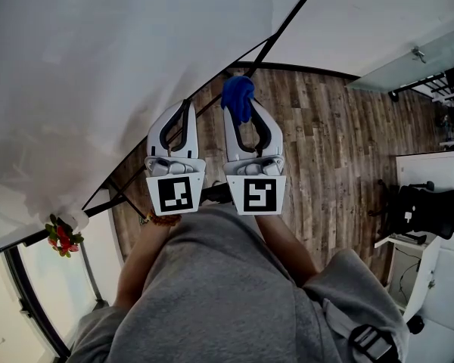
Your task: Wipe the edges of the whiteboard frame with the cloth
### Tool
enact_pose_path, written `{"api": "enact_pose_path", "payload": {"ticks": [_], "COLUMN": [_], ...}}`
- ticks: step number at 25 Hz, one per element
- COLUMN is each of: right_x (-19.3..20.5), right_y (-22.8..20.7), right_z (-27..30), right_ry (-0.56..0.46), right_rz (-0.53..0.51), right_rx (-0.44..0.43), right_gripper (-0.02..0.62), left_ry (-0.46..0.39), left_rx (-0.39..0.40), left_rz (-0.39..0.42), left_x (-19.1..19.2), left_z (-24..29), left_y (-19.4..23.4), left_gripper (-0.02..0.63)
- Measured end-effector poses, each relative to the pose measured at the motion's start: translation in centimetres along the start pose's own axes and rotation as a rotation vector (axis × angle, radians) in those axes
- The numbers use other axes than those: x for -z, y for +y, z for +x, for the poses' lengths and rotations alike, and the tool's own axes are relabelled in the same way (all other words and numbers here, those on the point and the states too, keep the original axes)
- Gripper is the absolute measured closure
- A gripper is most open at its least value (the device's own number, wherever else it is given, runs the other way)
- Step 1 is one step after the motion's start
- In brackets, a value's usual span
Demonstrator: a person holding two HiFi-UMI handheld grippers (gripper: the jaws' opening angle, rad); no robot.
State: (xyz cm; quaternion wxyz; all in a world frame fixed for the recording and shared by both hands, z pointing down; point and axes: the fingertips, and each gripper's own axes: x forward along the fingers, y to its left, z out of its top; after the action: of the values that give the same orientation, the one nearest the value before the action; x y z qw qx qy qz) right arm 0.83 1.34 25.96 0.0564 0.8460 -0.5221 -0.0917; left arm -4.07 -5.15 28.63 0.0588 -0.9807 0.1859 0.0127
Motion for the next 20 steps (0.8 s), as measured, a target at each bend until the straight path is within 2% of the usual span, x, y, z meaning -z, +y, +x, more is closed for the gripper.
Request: {"api": "enact_pose_path", "payload": {"ticks": [5,12,20], "right_x": [0.6,1.6,3.3], "right_y": [-0.9,-3.1,-8.5], "right_z": [-0.9,-2.5,-5.1], "right_ry": [0.019,0.03,0.051], "right_rz": [0.003,0.007,0.018], "right_rx": [0.013,0.047,0.112], "right_gripper": [0.46,0.46,0.46], "left_ry": [0.0,0.003,0.016], "left_rx": [0.017,0.092,0.158], "left_rz": [-0.009,-0.018,-0.034], "left_x": [0.2,0.8,1.6], "left_z": [0.0,0.4,2.1], "left_y": [-1.0,-4.2,-9.5], "left_gripper": [0.594,0.594,0.594]}}
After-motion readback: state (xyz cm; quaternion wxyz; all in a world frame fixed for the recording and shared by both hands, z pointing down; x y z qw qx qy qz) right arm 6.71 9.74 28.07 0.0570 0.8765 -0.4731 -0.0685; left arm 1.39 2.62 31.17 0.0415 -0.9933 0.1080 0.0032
